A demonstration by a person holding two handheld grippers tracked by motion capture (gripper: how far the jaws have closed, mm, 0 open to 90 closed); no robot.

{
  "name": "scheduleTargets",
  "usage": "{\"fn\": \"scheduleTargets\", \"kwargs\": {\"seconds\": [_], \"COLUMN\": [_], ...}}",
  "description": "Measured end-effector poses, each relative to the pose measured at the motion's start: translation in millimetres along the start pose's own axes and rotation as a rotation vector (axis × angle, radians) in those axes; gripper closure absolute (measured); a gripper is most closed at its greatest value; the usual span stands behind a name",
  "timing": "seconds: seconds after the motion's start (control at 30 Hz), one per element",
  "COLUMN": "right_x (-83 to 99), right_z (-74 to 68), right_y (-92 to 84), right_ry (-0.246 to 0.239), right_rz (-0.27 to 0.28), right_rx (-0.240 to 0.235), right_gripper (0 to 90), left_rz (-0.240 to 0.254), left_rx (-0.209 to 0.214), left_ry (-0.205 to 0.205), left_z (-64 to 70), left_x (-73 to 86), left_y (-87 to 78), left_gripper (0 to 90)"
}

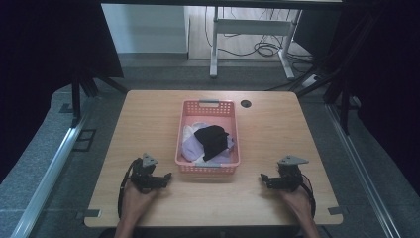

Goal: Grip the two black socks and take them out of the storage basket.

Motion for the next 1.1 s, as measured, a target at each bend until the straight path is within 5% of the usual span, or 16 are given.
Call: {"fn": "scheduleTargets", "kwargs": {"seconds": [1.1], "right_x": [-6.3], "right_z": [-4.5], "right_y": [6.4], "right_ry": [-0.014], "right_rz": [-0.074], "right_rx": [-0.024], "right_gripper": [0.3], "left_rz": [-0.001], "left_rx": [0.0], "left_ry": [0.0], "left_z": [-0.1], "left_x": [-0.1], "left_y": [0.0], "left_gripper": [11.2]}}
Point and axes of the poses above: each handheld gripper's, and its own axes: y roughly forward along the jaws, x roughly out of its underside, z roughly to its right, the point moved 1 cm from there along y, roughly forward along the jaws, and after that the axes turned 15 degrees about z, right-handed, at the moved point
